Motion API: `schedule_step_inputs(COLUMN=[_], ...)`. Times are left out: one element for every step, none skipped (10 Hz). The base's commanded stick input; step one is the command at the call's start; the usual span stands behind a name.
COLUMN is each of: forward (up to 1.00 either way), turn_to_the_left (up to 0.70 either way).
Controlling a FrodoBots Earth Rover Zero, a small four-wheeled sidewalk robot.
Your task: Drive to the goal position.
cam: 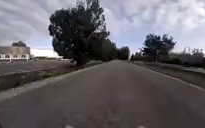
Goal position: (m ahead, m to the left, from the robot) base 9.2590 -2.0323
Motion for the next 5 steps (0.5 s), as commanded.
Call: schedule_step_inputs(forward=[0.7, 0.7, 0.7, 0.7, 0.7], turn_to_the_left=[-0.35, -0.35, -0.32, 0.0, 0.0])
